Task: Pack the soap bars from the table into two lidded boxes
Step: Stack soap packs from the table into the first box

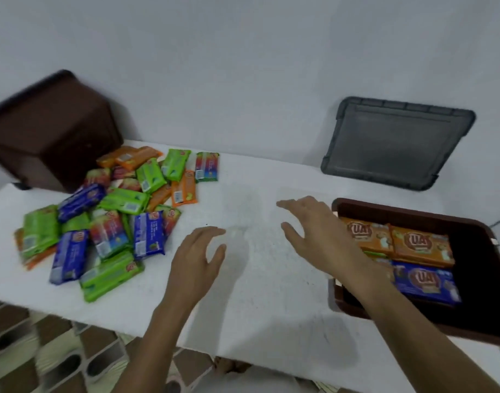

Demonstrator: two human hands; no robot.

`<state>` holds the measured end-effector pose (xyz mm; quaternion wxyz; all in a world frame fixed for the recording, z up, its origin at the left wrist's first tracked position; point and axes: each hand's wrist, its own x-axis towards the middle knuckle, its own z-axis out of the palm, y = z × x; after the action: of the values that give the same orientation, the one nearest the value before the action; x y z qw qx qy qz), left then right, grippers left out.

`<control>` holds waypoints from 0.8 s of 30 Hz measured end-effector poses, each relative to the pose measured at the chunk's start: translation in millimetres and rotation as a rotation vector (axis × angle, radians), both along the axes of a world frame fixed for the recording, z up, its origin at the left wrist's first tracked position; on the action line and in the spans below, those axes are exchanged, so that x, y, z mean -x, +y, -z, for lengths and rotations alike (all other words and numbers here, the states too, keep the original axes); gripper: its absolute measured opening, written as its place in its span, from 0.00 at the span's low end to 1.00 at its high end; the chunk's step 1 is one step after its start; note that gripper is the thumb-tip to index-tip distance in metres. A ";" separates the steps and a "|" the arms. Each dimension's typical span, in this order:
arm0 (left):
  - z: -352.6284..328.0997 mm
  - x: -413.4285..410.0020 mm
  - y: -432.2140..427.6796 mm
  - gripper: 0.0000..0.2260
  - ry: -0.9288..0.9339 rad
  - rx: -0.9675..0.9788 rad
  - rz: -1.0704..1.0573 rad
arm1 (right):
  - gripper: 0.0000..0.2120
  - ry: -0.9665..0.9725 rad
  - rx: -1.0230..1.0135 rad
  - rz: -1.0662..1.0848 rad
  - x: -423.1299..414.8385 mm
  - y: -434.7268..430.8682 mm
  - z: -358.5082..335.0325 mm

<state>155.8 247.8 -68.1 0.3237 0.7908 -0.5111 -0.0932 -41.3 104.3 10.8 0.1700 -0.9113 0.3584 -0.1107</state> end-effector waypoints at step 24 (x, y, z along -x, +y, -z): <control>31.2 -158.0 103.8 0.33 -0.252 -0.571 -0.267 | 0.24 0.277 -0.029 -0.587 -246.2 75.1 94.9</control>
<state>313.9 351.6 -99.3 0.0327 0.9148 -0.3922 -0.0911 204.9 179.3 -84.1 0.1570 -0.9796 0.1017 0.0733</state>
